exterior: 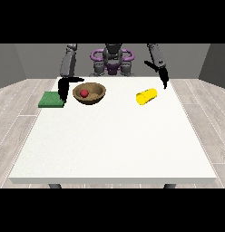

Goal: Pick the cup and pour the ball into the bowl, then pick the bowl and place it on the pad

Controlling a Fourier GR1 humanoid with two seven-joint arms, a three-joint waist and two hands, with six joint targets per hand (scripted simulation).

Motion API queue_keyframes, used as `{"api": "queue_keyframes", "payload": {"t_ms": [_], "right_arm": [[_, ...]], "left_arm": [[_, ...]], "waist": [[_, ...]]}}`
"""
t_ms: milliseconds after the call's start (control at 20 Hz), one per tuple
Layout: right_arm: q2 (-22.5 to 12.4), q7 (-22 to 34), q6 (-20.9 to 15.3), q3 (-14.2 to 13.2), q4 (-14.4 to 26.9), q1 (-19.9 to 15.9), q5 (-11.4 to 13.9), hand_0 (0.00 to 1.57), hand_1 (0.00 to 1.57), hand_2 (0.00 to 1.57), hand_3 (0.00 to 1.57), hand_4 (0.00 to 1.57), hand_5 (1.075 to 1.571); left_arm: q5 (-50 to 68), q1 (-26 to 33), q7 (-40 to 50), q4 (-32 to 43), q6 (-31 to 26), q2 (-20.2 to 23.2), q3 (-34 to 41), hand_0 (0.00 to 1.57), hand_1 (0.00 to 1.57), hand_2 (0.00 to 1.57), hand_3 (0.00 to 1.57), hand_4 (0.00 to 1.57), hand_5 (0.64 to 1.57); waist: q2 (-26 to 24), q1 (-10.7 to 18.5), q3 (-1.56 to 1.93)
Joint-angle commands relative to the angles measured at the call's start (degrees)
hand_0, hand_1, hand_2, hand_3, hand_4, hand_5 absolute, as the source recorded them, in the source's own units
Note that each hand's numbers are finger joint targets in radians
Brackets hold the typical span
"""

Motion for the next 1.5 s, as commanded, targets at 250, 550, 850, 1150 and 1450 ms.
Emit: {"api": "queue_keyframes", "payload": {"t_ms": [250, 550, 850, 1150, 1450], "right_arm": [[1.88, -2.5, -2.21, -0.95, 5.69, -3.72, -0.47, 0.0, 0.0, 0.0, 0.0, 0.0, 1.569], [3.13, -0.2, -7.33, -2.97, 8.58, -1.34, -1.53, 0.0, 0.0, 0.0, 0.0, 0.47, 1.551], [-5.96, -3.59, -22.74, 8.64, 6.54, 6.27, 16.92, 1.57, 1.57, 1.57, 1.57, 1.2, 1.559], [-11.02, -3.92, -34.42, 8.38, -0.55, 12.46, 20.01, 1.57, 1.57, 1.57, 1.57, 1.29, 1.569], [-15.32, 8.73, -32.83, 7.95, -5.83, 14.98, 18.39, 1.57, 1.57, 1.57, 1.57, 1.18, 1.571]], "left_arm": [[0.27, -0.82, 3.45, -6.96, -1.25, 0.22, -1.62, 0.0, 0.0, 0.0, 0.0, 0.0, 0.701], [1.23, -1.26, 3.35, -10.14, -3.95, 1.36, -2.1, 0.0, 0.0, 0.0, 0.0, 0.0, 0.683], [-0.57, -5.79, 2.1, -12.46, -4.16, 0.35, -5.09, 0.0, 0.0, 0.0, 0.0, 0.0, 0.714], [-1.08, -8.64, 2.15, -13.73, -5.01, -0.38, -6.81, 0.0, 0.0, 0.0, 0.0, 0.0, 0.715], [-1.1, -9.85, 4.88, -12.09, -5.34, -1.75, -7.48, 0.0, 0.0, 0.0, 0.0, 0.0, 0.711]], "waist": [[3.54, 2.71, 0.09], [6.35, 6.05, 0.12], [13.54, 13.51, -0.44], [15.47, 18.19, -0.77], [10.68, 19.45, -0.58]]}}
